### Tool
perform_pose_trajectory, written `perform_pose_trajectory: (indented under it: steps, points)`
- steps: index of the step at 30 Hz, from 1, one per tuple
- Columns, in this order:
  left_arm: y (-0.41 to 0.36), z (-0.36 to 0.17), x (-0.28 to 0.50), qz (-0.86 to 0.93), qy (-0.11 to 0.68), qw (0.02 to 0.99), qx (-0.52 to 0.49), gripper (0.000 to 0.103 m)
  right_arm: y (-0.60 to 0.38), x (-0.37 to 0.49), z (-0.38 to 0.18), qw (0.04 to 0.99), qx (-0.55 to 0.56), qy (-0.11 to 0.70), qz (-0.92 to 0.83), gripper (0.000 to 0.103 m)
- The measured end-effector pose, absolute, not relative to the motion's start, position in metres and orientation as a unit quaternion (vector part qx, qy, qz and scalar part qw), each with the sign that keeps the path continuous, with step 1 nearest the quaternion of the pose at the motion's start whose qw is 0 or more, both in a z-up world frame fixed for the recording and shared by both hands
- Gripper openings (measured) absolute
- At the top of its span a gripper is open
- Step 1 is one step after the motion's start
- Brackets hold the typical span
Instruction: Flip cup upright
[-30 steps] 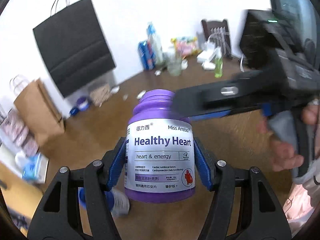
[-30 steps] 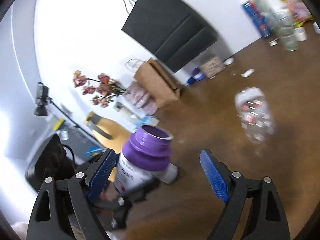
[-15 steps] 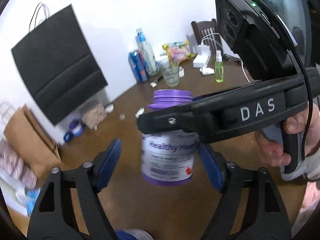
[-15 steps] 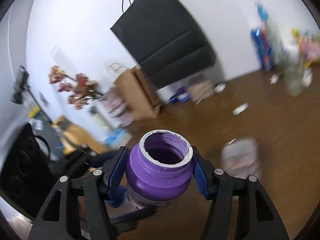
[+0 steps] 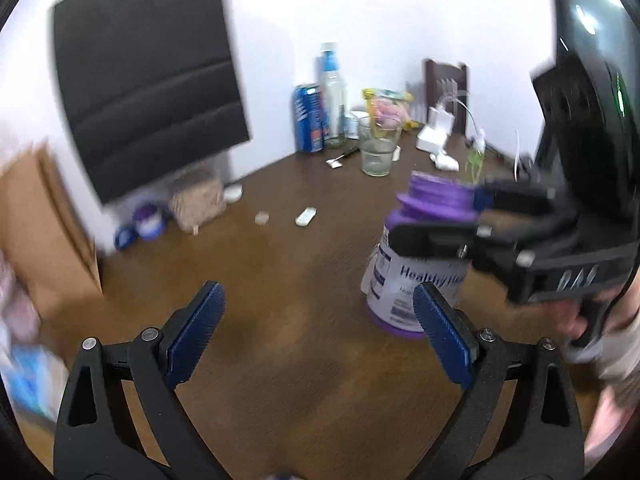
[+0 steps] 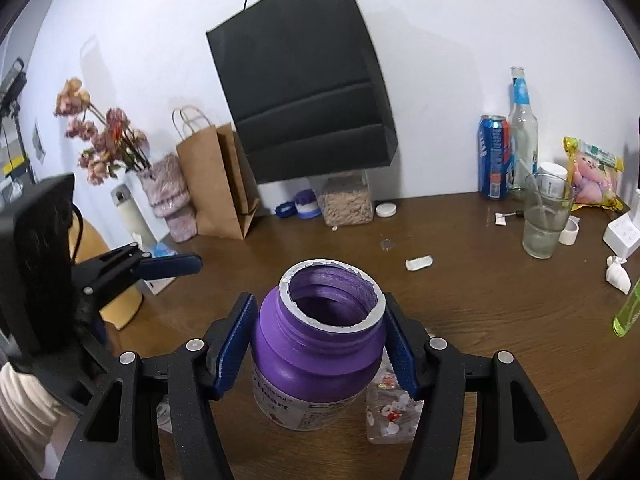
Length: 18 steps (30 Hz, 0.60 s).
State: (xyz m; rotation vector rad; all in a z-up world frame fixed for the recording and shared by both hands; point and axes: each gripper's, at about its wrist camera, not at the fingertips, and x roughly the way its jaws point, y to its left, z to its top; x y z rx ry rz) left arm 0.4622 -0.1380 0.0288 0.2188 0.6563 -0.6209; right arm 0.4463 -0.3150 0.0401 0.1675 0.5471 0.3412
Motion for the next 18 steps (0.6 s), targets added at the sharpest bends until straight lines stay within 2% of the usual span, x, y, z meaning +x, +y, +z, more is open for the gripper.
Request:
perform_pose_trajectory:
  steps: [3,9,18]
  points:
    - [-0.121,0.031,0.441,-0.293,0.325,0.897,0.055,0.092,-0.299,0.441,0.036,0.944,0.065,0.269,0.180,0.066]
    - [-0.098,0.005,0.397,-0.223,0.309,0.924,0.030,0.093,-0.256,0.431,0.021,0.936,0.005,0.287,0.203,0.066]
    - [-0.068,-0.040,0.405,-0.185,0.363,0.913,-0.007,0.092,-0.216,0.442,-0.018,0.925,-0.053,0.328,0.187,0.066]
